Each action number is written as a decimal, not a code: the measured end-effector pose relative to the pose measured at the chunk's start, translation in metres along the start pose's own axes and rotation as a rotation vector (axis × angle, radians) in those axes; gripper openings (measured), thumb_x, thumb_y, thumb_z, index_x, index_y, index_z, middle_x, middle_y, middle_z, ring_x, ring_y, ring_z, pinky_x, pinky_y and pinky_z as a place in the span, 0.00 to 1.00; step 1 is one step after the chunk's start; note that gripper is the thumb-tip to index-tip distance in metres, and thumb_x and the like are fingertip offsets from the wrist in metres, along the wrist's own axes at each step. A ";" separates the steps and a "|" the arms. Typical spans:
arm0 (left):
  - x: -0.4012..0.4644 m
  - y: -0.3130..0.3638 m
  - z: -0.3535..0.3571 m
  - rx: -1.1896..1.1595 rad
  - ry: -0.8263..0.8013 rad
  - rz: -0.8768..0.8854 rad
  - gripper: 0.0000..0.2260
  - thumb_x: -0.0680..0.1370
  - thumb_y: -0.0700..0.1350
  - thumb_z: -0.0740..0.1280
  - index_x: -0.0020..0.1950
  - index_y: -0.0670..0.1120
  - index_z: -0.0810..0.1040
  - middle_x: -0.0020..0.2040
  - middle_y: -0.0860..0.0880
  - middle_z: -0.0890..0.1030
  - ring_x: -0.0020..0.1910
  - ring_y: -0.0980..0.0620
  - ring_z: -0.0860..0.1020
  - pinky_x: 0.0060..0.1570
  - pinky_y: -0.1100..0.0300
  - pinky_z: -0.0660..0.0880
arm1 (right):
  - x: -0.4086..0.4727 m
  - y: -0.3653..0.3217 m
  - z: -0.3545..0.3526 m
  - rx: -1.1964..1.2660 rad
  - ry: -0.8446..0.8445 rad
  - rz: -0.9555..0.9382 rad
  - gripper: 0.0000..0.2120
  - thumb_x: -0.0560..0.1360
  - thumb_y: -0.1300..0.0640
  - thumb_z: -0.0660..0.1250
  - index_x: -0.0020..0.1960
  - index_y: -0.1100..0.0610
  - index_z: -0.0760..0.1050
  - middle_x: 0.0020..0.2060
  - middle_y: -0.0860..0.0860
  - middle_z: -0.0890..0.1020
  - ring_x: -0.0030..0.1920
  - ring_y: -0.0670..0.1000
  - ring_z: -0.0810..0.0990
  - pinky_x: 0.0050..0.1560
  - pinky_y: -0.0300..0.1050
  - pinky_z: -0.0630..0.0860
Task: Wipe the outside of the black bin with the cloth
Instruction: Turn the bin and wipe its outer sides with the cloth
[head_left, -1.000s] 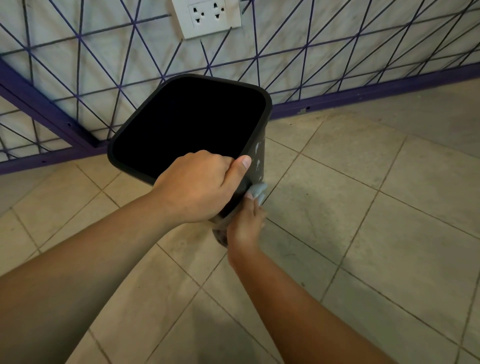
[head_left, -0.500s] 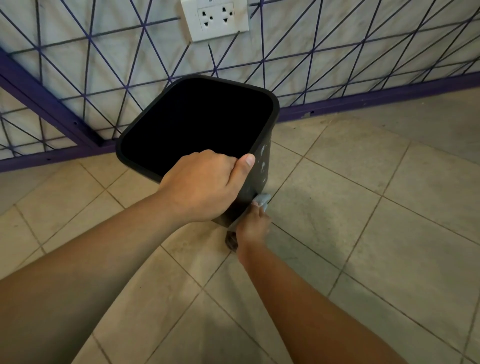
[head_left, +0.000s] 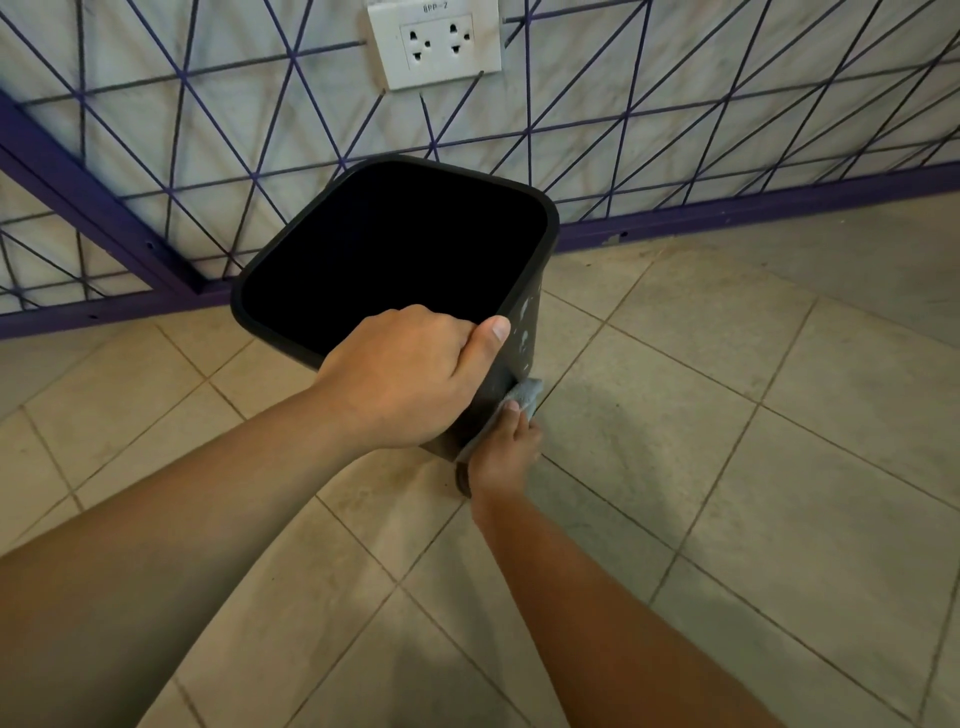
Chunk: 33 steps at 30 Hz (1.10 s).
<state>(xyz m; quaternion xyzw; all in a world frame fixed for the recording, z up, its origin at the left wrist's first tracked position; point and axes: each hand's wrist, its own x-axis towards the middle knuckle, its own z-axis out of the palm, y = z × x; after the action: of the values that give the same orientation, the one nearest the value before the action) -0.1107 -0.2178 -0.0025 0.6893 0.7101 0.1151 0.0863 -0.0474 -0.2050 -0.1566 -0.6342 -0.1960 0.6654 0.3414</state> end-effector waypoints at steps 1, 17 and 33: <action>0.000 0.000 0.000 -0.005 0.000 -0.003 0.25 0.83 0.58 0.48 0.29 0.51 0.67 0.22 0.51 0.67 0.20 0.55 0.66 0.27 0.58 0.62 | 0.006 -0.004 0.001 0.000 0.004 0.025 0.24 0.88 0.45 0.56 0.76 0.60 0.67 0.70 0.58 0.74 0.67 0.58 0.76 0.69 0.55 0.75; 0.002 -0.001 -0.001 -0.011 -0.003 0.003 0.24 0.84 0.57 0.48 0.29 0.52 0.65 0.22 0.51 0.67 0.20 0.55 0.67 0.26 0.58 0.64 | -0.002 0.015 0.001 -0.168 -0.046 -0.168 0.13 0.88 0.44 0.52 0.59 0.49 0.72 0.65 0.60 0.75 0.69 0.61 0.75 0.73 0.64 0.72; 0.010 0.003 0.000 -0.056 -0.026 -0.079 0.27 0.82 0.60 0.48 0.32 0.49 0.73 0.26 0.49 0.76 0.28 0.52 0.76 0.31 0.56 0.69 | -0.069 -0.030 0.004 0.225 -0.057 -0.440 0.16 0.87 0.51 0.60 0.66 0.60 0.80 0.57 0.48 0.72 0.57 0.44 0.81 0.59 0.39 0.81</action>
<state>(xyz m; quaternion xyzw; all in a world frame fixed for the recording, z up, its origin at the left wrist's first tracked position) -0.1080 -0.2081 -0.0008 0.6594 0.7320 0.1226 0.1193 -0.0478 -0.2323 -0.0867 -0.5153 -0.2638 0.6103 0.5408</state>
